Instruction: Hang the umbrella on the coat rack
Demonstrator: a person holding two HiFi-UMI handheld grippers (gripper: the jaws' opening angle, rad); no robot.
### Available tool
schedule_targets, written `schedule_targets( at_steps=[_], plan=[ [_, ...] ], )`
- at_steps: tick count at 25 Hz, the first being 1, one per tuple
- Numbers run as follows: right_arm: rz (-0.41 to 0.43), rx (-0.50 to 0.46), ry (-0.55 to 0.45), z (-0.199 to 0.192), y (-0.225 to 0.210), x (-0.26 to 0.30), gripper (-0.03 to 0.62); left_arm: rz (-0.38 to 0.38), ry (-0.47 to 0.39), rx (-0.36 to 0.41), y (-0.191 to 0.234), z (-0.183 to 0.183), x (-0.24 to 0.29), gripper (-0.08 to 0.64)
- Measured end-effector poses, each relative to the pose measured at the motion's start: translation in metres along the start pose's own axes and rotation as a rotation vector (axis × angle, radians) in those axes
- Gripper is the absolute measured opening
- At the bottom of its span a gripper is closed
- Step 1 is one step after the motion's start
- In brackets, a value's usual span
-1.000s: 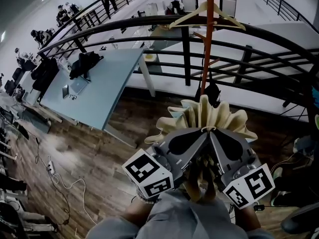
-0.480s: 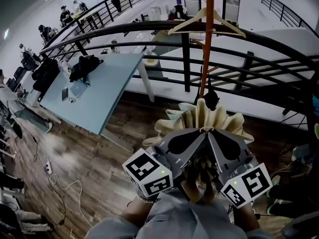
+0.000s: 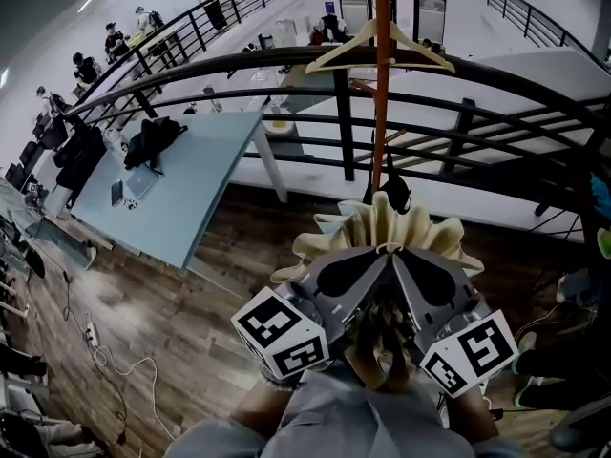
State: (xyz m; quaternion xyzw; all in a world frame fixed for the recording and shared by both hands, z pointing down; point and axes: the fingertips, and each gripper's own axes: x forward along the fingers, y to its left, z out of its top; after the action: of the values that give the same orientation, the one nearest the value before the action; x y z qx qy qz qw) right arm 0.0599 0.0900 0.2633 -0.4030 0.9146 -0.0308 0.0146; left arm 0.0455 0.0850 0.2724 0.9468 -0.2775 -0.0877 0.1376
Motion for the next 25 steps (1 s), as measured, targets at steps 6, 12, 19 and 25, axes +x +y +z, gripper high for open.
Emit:
schedule_targets(
  at_steps=[6, 12, 19, 25],
  plan=[
    [-0.005, 0.004, -0.007, 0.001, -0.004, 0.0, 0.005, -0.007, 0.001, 0.003, 0.0, 0.0, 0.004, 0.008],
    [-0.007, 0.004, -0.008, 0.0, -0.011, 0.007, 0.005, -0.01, -0.003, 0.006, 0.007, 0.001, 0.008, 0.008],
    [-0.008, 0.01, -0.004, -0.005, -0.029, 0.037, 0.005, -0.009, 0.001, 0.002, 0.041, 0.005, 0.021, 0.008],
    [-0.016, 0.016, 0.008, -0.011, -0.052, 0.081, 0.005, -0.016, 0.01, -0.012, 0.089, 0.011, 0.036, 0.008]
  ],
)
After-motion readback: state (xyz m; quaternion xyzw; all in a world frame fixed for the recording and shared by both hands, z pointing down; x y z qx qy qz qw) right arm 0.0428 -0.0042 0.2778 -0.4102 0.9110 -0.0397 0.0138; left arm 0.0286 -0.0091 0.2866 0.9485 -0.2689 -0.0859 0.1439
